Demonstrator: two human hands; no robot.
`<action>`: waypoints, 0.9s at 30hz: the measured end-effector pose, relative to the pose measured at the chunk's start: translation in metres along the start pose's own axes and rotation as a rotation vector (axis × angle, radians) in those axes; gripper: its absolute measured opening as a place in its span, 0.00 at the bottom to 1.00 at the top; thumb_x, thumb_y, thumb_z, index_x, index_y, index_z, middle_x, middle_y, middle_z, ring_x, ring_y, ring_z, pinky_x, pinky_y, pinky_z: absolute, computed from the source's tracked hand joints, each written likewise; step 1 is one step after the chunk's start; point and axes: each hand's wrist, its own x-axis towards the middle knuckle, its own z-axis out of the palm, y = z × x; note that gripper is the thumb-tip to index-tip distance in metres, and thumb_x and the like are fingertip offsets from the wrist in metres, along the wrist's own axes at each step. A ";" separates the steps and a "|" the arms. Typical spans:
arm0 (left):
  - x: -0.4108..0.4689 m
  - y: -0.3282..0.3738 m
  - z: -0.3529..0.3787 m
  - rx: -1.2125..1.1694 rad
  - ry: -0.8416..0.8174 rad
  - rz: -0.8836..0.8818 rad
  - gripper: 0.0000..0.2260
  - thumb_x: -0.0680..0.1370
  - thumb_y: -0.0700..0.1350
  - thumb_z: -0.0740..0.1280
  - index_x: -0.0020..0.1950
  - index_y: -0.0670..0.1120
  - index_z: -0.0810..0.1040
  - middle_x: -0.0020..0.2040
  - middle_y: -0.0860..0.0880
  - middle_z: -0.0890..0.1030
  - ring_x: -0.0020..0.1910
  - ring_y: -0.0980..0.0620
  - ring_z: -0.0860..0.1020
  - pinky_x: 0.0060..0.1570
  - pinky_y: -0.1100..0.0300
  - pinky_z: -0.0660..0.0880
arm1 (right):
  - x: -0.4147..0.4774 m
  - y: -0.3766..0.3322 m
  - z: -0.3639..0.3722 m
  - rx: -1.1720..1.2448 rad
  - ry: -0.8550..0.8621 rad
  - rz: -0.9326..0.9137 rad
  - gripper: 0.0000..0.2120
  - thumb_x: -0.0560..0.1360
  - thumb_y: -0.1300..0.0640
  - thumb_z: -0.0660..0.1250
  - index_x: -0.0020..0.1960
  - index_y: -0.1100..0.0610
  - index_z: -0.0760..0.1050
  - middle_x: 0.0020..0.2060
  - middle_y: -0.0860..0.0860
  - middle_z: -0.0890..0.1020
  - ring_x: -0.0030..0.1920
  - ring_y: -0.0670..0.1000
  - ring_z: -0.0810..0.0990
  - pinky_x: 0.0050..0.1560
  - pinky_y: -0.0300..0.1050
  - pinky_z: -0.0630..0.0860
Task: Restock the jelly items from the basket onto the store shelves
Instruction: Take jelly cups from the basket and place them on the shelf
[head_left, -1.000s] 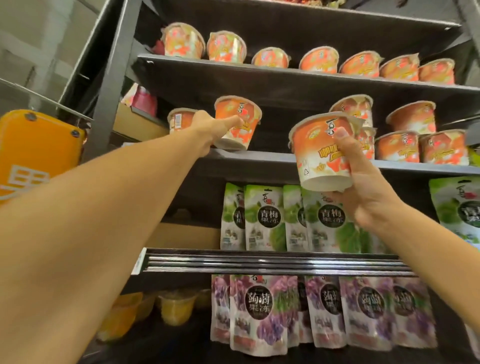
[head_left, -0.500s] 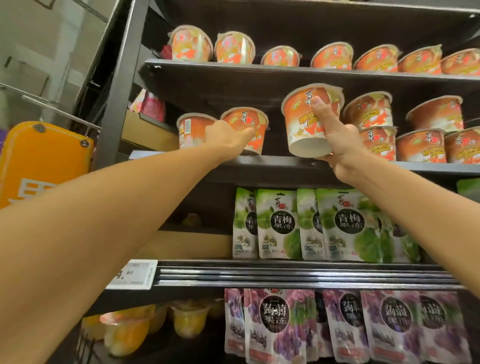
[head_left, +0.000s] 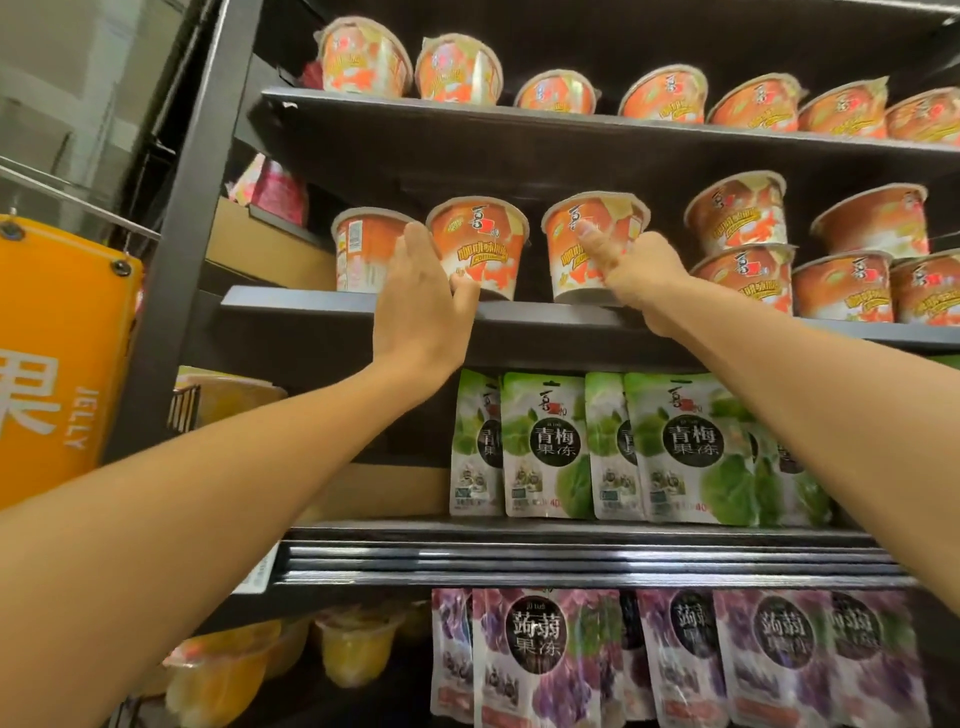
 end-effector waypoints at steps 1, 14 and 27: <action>0.001 0.000 0.002 0.007 0.011 -0.005 0.16 0.78 0.43 0.65 0.63 0.40 0.67 0.53 0.46 0.71 0.48 0.54 0.68 0.41 0.64 0.64 | 0.002 0.000 0.001 -0.050 -0.003 -0.007 0.32 0.73 0.31 0.62 0.61 0.57 0.72 0.56 0.55 0.79 0.58 0.57 0.77 0.63 0.56 0.74; 0.002 -0.006 0.009 0.049 0.056 0.012 0.12 0.78 0.41 0.63 0.61 0.41 0.70 0.55 0.43 0.75 0.48 0.54 0.69 0.43 0.63 0.65 | -0.004 -0.005 0.007 -0.518 -0.221 -0.116 0.22 0.85 0.46 0.49 0.77 0.49 0.58 0.68 0.59 0.71 0.65 0.59 0.73 0.67 0.53 0.71; 0.012 0.004 0.010 0.208 -0.086 -0.106 0.34 0.74 0.59 0.70 0.72 0.42 0.63 0.65 0.44 0.72 0.63 0.45 0.72 0.59 0.51 0.72 | -0.008 -0.012 0.003 -0.632 -0.287 -0.100 0.25 0.85 0.48 0.50 0.78 0.58 0.55 0.72 0.61 0.67 0.69 0.60 0.69 0.68 0.52 0.66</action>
